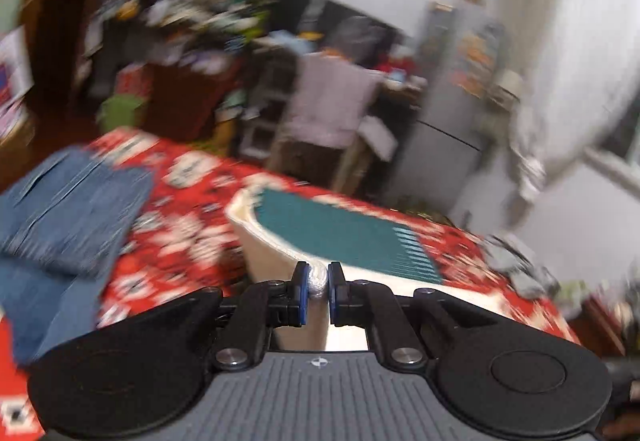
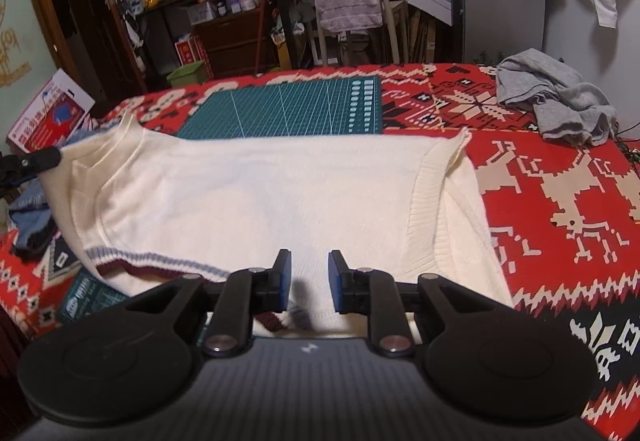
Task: Fold clothes
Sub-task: 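Fold the vest's side panel over its body with the left gripper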
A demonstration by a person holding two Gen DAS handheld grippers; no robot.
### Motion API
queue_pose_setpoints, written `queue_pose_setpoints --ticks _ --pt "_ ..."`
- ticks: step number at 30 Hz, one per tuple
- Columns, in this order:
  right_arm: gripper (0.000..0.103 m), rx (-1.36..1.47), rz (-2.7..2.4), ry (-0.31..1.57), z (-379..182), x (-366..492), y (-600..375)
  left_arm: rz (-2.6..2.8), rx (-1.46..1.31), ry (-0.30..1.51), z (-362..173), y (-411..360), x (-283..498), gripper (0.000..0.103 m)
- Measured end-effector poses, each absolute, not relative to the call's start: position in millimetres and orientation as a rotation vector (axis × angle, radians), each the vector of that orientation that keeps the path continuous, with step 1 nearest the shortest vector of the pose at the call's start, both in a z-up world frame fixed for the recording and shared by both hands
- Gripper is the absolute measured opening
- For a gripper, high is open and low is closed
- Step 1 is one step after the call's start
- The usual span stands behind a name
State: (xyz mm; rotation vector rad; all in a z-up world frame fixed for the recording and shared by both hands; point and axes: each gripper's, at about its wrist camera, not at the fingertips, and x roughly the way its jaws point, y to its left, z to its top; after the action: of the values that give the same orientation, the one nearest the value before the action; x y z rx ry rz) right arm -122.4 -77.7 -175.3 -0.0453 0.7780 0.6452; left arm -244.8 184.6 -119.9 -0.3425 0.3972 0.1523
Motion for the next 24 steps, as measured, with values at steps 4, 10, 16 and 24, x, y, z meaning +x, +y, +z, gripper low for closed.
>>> queue_pose_setpoints --ticks 4,10,16,24 --pt "0.022 -0.012 0.645 0.766 -168.5 -122.6 -85.3 0.000 -0.312 0.462 -126.1 150.5 -217.6 0.010" --pt "0.022 0.026 0.645 0.773 -168.4 -122.6 -93.5 -0.092 -0.336 0.553 -150.6 127.8 -201.7 0.010" --pt "0.022 0.096 0.675 0.810 -176.8 -118.1 -91.9 -0.139 -0.383 0.612 -166.0 121.1 -201.0 0.011" --pt "0.024 0.227 0.762 0.878 -186.9 -109.7 -70.3 -0.180 -0.453 0.627 -168.8 124.0 -214.6 0.024"
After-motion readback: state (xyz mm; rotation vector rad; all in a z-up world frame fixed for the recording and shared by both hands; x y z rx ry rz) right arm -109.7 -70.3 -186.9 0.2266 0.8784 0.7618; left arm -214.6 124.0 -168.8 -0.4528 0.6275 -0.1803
